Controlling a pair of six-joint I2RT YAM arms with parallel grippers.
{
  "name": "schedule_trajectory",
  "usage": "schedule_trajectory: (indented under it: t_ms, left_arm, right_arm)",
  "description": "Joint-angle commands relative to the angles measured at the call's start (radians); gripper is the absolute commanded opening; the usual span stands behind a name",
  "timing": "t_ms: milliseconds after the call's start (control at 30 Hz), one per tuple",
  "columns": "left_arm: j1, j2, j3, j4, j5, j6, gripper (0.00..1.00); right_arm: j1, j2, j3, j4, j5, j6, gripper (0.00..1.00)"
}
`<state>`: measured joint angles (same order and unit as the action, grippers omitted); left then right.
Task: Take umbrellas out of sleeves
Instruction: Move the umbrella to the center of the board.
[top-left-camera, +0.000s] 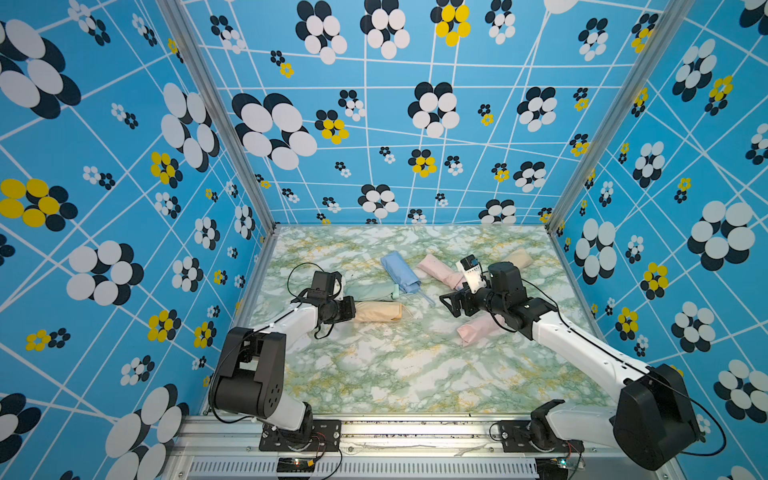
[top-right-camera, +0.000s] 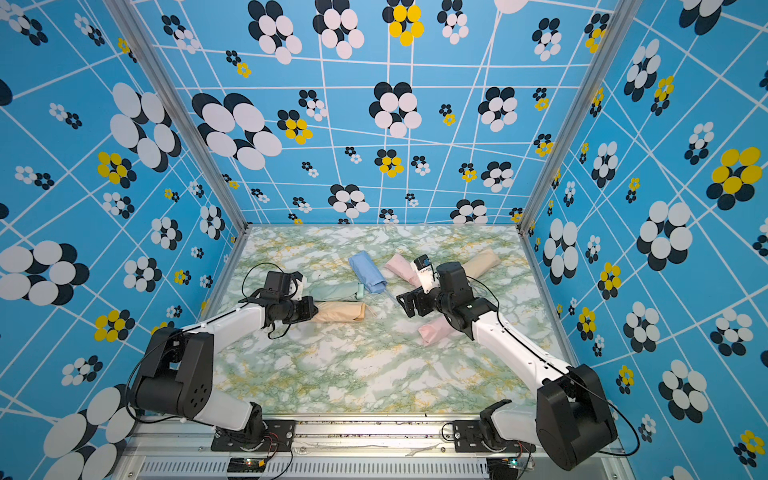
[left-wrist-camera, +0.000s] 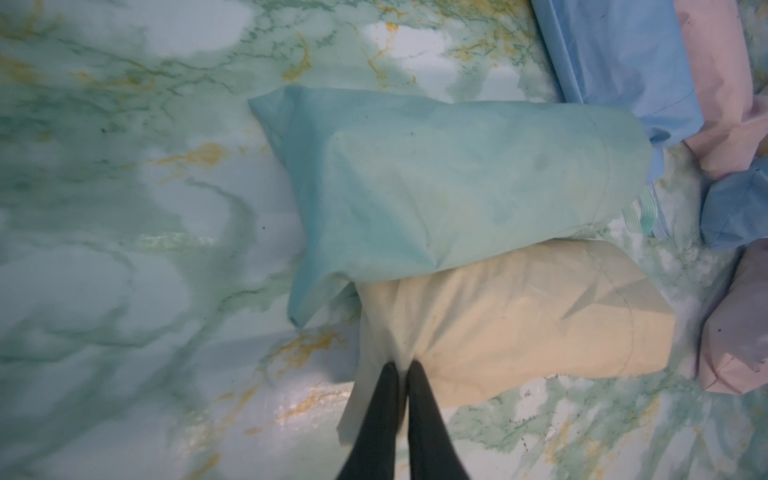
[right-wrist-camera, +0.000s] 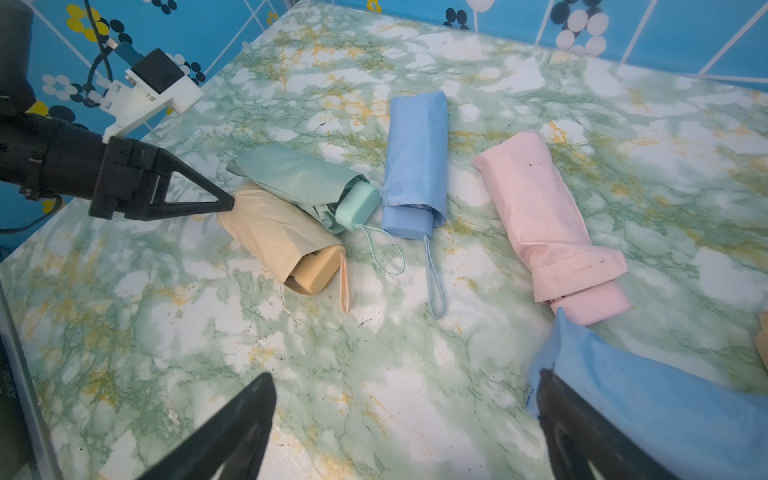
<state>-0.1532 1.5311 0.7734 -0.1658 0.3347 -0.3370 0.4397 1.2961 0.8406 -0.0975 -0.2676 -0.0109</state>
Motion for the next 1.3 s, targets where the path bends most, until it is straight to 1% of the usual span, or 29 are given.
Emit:
schedule_trajectory:
  t_ms: [0,200,333,433,500,667,900,1067,1267]
  left_arm:
    - [-0.005,0.016,0.023,-0.043,0.004,0.023,0.00]
    - [-0.019,-0.013,0.020,-0.102,0.009,0.085,0.00]
    - [-0.052,-0.039,0.010,-0.127,-0.009,0.127,0.00]
    - [-0.092,-0.064,0.014,-0.137,-0.030,0.143,0.00]
    - [-0.112,-0.073,0.026,-0.162,-0.040,0.153,0.00]
    - [-0.171,-0.088,0.044,-0.218,-0.070,0.162,0.00]
    - [-0.276,-0.151,0.041,-0.266,-0.117,0.126,0.00]
    - [-0.353,-0.209,0.029,-0.308,-0.184,0.110,0.00]
    - [-0.393,-0.262,-0.010,-0.330,-0.207,0.074,0.00]
  right_arm:
    - [0.021,0.010,-0.009,-0.006,-0.035,-0.056,0.99]
    - [0.042,0.057,0.022,-0.058,-0.098,-0.196,0.99]
    - [0.064,0.091,0.040,-0.088,-0.147,-0.344,0.99]
    - [0.083,0.107,0.038,-0.114,-0.215,-0.483,0.99]
    - [0.098,0.110,0.030,-0.109,-0.220,-0.535,0.99]
    - [0.113,0.124,0.042,-0.133,-0.215,-0.595,0.99]
    - [0.116,0.170,0.089,-0.238,-0.185,-0.717,0.99]
    - [0.123,0.192,0.104,-0.260,-0.188,-0.765,0.99]
    - [0.142,0.229,0.125,-0.287,-0.178,-0.804,0.99]
